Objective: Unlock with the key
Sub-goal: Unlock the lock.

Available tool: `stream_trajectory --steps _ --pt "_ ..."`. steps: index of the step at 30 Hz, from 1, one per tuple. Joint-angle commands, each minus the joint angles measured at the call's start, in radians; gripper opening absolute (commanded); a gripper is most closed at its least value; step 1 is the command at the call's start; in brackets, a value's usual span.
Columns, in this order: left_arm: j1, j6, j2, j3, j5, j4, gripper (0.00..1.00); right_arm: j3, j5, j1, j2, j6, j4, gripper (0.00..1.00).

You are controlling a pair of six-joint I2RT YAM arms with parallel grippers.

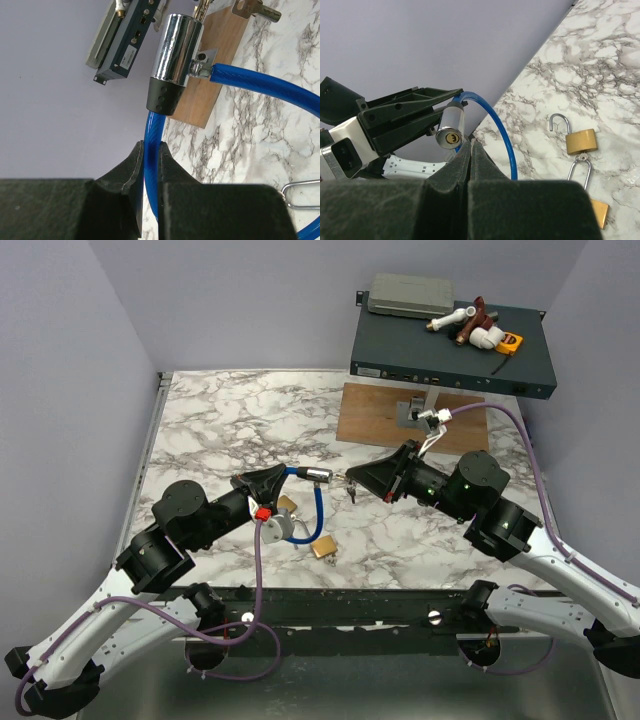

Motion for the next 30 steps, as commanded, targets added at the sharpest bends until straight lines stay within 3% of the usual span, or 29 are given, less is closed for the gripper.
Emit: stream_trajectory --steps 1,15,30 --pt "0.003 -0.011 -0.019 0.014 0.028 0.052 0.0 0.015 0.014 0.006 -0.003 -0.018 0.015 0.01" --pt "0.013 -0.022 -0.025 -0.007 0.025 0.054 0.0 0.008 -0.088 0.006 -0.012 -0.011 0.087 0.01" --pt "0.016 -0.027 -0.022 0.0 0.034 0.055 0.0 0.002 -0.097 0.005 0.011 0.001 0.118 0.01"
